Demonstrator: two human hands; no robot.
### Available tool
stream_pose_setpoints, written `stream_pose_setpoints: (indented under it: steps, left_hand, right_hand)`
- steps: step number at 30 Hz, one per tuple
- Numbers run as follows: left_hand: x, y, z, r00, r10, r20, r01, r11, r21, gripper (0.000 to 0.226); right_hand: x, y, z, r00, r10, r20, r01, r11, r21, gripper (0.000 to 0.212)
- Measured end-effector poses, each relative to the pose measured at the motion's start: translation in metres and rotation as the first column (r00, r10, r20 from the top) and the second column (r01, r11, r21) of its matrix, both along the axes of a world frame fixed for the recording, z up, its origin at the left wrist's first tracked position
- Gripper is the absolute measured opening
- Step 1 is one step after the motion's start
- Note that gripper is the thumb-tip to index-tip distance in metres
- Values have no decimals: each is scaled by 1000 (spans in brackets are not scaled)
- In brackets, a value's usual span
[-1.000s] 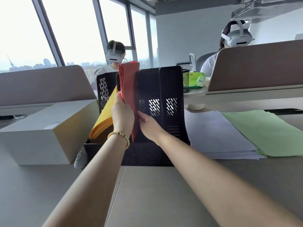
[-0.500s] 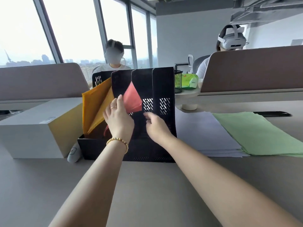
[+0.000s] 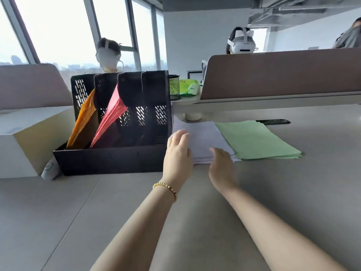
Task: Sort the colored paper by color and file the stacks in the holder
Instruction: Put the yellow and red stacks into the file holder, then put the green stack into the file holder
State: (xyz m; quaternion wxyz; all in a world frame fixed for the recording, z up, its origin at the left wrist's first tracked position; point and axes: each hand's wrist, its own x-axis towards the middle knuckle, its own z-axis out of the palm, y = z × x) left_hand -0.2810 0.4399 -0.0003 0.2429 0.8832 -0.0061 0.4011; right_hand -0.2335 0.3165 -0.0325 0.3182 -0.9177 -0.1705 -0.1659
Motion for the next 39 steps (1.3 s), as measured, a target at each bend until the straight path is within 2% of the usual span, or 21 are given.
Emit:
stream_pose_setpoints:
  steps: [4, 6, 8, 10, 12, 14, 16, 19, 21, 25, 28, 30, 33, 36, 37, 38, 39]
  left_hand:
    - [23, -35, -28, 967, -19, -256, 9, 999, -40, 46]
    - [40, -50, -34, 928, -36, -371, 24, 999, -36, 44]
    - [59, -66, -35, 909, -51, -413, 52, 999, -7, 42]
    - [74, -80, -35, 900, -58, -432, 75, 997, 21, 39]
    - [85, -88, -36, 877, -38, -480, 62, 997, 36, 36]
    - [92, -90, -38, 844, 25, -536, 28, 995, 91, 33]
    - [97, -90, -38, 828, 84, -554, 1, 988, 152, 33]
    - [99, -92, -35, 816, 132, -563, -40, 984, 172, 35]
    - [101, -96, -36, 813, 164, -558, -53, 976, 211, 37]
    - [102, -96, -39, 819, 180, -544, -50, 968, 244, 38]
    - [102, -89, -42, 849, 115, -515, -51, 989, 136, 39]
    - [101, -85, -43, 865, 54, -499, -53, 998, 16, 38]
    - [96, -85, -40, 877, 0, -481, -50, 995, -92, 38]
    - [95, -93, -34, 901, -61, -429, -59, 964, -260, 34]
    - [95, -98, -30, 909, -108, -403, -67, 915, -398, 29]
    - [95, -105, -25, 910, -187, -369, -72, 807, -586, 23]
    - [94, -111, -20, 902, -278, -330, -83, 640, -764, 23]
  right_hand:
    - [20, -42, -9, 996, -84, 9, 84, 996, 24, 52]
    - [36, -61, -9, 991, -134, 13, 134, 989, -56, 50]
    - [55, -81, -11, 986, -157, -47, 146, 971, -190, 48]
    - [72, -99, -10, 975, -143, -169, 89, 953, -291, 51]
    - [84, -109, -10, 959, -123, -254, 40, 950, -310, 61]
    - [93, -115, -8, 955, -123, -270, 35, 950, -312, 65]
    - [100, -118, -5, 960, -149, -236, 44, 917, -397, 58]
    - [108, -117, 5, 988, -125, -94, 44, 799, -600, 38]
    - [112, -115, 12, 996, -71, -48, 26, 778, -628, 29]
    - [114, -115, 11, 999, -29, 41, 49, 757, -651, 34]
    - [119, -125, 4, 994, -58, 96, 101, 834, -542, 30]
    - [124, -135, 4, 985, -165, 51, 172, 916, -364, 24]
    - [128, -154, 7, 944, -291, -157, 292, 956, -20, 22]
    - [122, -166, 7, 911, -221, -348, 287, 946, 149, 17]
    - [117, -168, 9, 903, -164, -397, 255, 949, 188, 17]
    - [113, -170, 11, 892, -82, -444, 207, 948, 241, 18]
    - [107, -172, 15, 863, 27, -504, 153, 937, 314, 17]
